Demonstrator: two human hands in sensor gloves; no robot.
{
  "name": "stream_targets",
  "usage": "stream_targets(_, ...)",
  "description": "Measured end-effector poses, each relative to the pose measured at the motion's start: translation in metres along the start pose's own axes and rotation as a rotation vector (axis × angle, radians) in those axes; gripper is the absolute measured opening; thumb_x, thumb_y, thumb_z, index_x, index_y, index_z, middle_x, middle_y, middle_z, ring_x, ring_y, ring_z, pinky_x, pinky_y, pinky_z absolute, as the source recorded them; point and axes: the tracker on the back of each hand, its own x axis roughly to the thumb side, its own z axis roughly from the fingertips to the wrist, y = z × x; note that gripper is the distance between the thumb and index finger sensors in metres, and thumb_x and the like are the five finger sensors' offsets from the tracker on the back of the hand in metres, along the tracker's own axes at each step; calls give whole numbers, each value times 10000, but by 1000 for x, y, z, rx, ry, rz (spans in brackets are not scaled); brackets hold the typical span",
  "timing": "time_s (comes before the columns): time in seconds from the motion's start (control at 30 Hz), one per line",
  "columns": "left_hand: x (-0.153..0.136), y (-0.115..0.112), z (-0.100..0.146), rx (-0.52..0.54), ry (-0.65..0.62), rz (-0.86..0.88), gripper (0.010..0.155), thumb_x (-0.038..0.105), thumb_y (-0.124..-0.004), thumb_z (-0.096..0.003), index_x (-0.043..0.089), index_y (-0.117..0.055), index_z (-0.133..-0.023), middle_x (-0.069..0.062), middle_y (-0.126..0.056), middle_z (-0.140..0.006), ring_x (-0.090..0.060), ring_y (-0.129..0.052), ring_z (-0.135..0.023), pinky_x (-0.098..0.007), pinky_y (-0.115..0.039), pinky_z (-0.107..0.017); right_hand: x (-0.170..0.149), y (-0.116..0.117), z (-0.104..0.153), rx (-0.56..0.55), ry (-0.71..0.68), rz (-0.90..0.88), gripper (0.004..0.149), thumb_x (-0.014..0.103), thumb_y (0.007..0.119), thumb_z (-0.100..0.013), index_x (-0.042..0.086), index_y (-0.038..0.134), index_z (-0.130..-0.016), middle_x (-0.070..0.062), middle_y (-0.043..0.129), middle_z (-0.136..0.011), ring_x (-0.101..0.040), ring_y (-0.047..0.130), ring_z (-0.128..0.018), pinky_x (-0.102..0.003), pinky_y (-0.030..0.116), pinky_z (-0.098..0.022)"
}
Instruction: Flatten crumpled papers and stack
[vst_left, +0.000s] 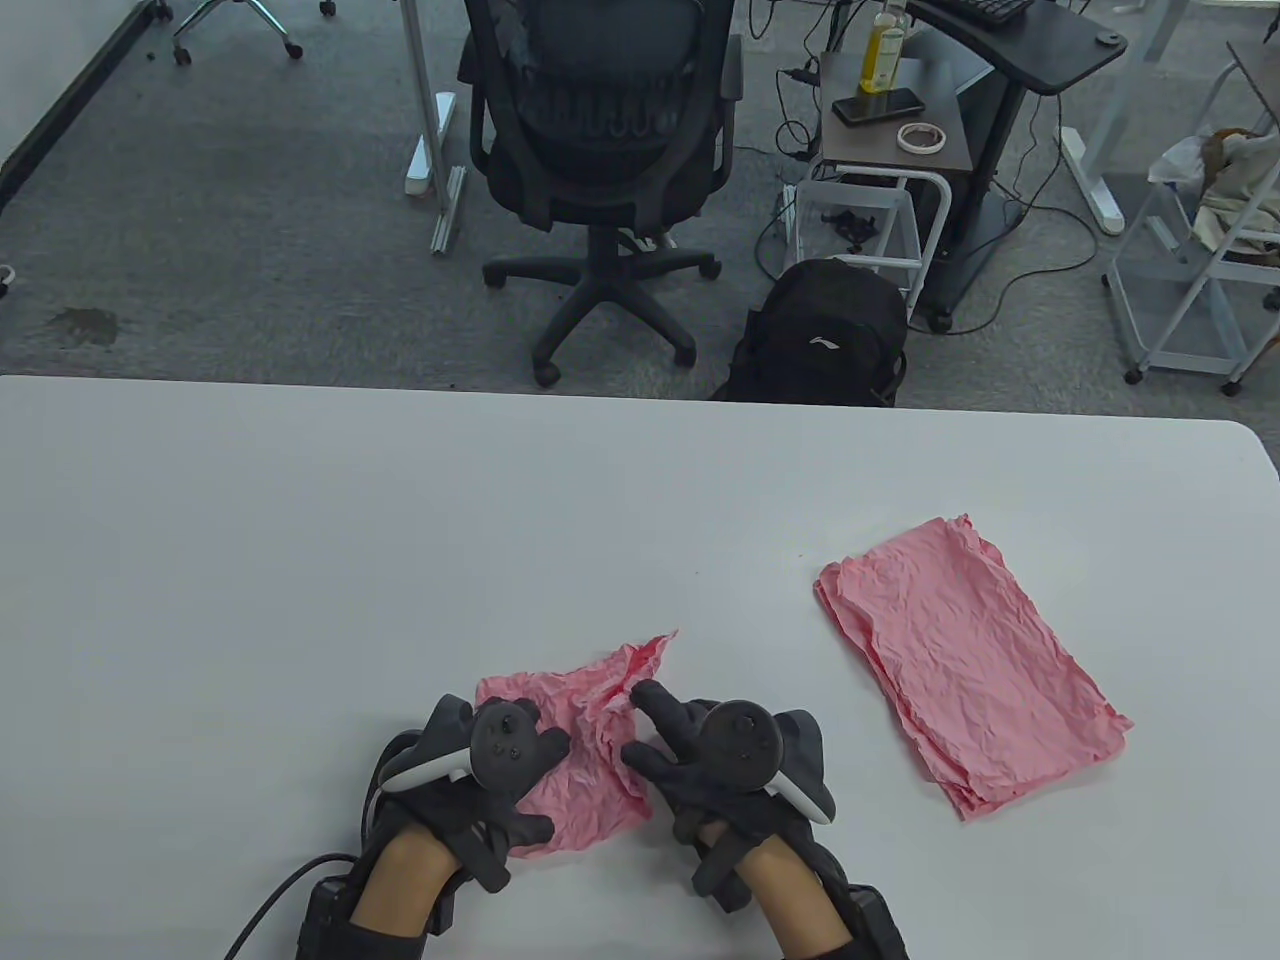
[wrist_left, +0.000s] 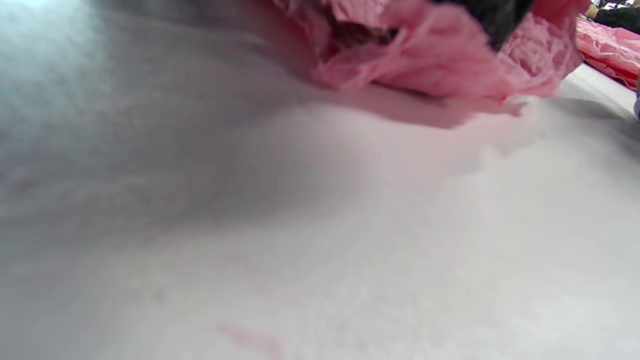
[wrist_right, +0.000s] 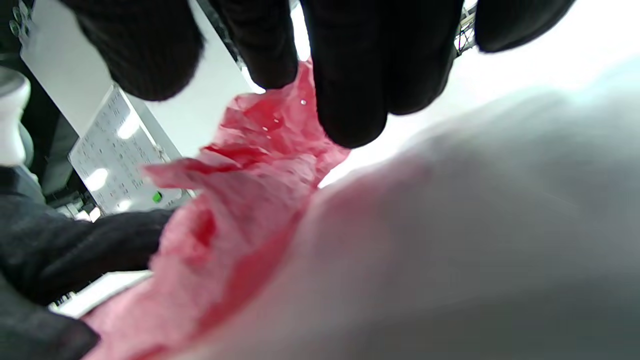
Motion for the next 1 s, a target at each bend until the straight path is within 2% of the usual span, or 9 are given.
stream_targets(0.17,5,0,-2,-3,-7,-13,877,556,-794,-475,294,-303,-1153,-121,-98,-1156,-428,-101,-1117,-714,-170,-745,4,2,1,-38,73,-112,784,533,784,-482,69,480,-1036,-149,928,-798,-440,843,-751,-630,653,-532)
stream_targets(0.3,10,0,-5,-9,-15,-23,883,558,-790,-476,290,-293,-1154,-119,-92,-1155,-429,-93,-1115,-713,-168,-746,11,9,-3,-26,100,-73,791,355,919,-420,79,493,-1026,-104,941,-733,-413,870,-719,-621,666,-526)
stream_targets(0.4,9,0,-5,-10,-14,-19,882,563,-786,-477,298,-287,-1153,-117,-87,-1155,-421,-90,-1117,-712,-169,-747,15,6,-2,-106,62,-39,708,259,933,-392,104,592,-993,-51,971,-655,-359,920,-676,-592,711,-509)
stream_targets(0.53,6,-1,-4,-8,-9,-5,882,574,-787,-473,320,-287,-1153,-80,-81,-1157,-400,-81,-1121,-707,-168,-749,6,-12,5,-182,87,-101,662,240,915,-402,96,617,-975,-66,949,-657,-362,903,-676,-598,697,-517)
stream_targets(0.63,7,-1,-4,-8,-6,-3,882,573,-791,-470,321,-292,-1152,-77,-84,-1156,-397,-84,-1122,-706,-171,-750,-7,-23,9,-181,135,-124,630,226,891,-417,71,618,-964,-87,929,-669,-380,887,-676,-616,680,-520)
stream_targets(0.7,7,-1,-4,-9,-4,-4,882,574,-788,-472,320,-288,-1153,-78,-82,-1156,-399,-82,-1121,-705,-172,-750,-17,-29,12,-167,185,-129,596,242,861,-442,48,626,-953,-96,917,-677,-386,876,-678,-623,670,-522)
stream_targets(0.8,6,-1,-4,-10,-5,3,881,572,-787,-473,320,-287,-1152,-76,-77,-1155,-397,-77,-1120,-705,-165,-749,-28,-25,10,-80,224,-207,496,287,810,-484,57,722,-914,-101,925,-628,-400,871,-664,-642,646,-525)
stream_targets(0.9,7,-2,-4,-10,-5,-1,882,571,-785,-473,317,-283,-1153,-80,-77,-1155,-403,-75,-1118,-707,-166,-748,-27,-17,7,-47,224,-186,590,451,789,-487,59,732,-925,-83,910,-560,-395,864,-631,-644,634,-520)
stream_targets(1.0,7,-1,-4,-10,-6,7,882,568,-789,-472,316,-287,-1152,-77,-76,-1154,-403,-75,-1117,-707,-162,-747,-20,-13,3,-15,267,-63,656,500,821,-464,40,746,-926,-107,881,-568,-421,834,-629,-658,612,-514)
